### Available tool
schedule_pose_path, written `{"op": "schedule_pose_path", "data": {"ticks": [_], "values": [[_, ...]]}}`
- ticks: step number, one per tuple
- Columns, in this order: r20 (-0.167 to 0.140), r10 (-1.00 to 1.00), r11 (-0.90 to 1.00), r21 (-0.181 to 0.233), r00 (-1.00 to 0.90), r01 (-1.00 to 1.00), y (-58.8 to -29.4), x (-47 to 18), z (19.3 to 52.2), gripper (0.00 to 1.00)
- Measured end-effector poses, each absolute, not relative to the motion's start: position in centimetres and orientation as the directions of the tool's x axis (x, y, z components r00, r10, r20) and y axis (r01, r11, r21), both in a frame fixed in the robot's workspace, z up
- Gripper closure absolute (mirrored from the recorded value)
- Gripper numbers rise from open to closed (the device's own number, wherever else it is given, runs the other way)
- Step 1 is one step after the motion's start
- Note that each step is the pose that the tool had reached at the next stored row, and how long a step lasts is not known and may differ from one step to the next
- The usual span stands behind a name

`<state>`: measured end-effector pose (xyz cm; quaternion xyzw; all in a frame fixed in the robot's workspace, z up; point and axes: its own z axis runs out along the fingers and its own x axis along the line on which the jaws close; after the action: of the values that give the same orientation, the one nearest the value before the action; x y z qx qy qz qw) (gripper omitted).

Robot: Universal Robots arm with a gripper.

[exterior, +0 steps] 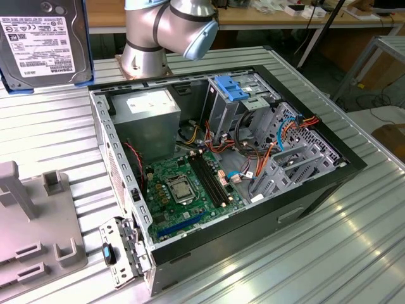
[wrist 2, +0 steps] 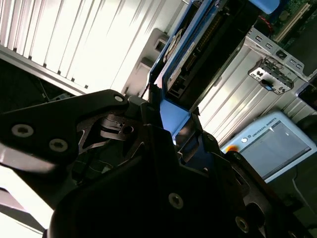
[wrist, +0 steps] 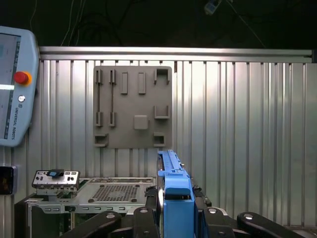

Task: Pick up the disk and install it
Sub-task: 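Pick up the disk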

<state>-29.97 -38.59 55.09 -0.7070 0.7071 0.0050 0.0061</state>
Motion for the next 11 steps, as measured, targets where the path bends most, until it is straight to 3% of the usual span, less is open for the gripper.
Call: {"op": "schedule_pose_path", "data": {"ticks": [11], "values": [[-0.016, -1.0, 0.0, -0.002, 0.0, -1.0, -38.6, -27.6, 55.0, 0.63]]}}
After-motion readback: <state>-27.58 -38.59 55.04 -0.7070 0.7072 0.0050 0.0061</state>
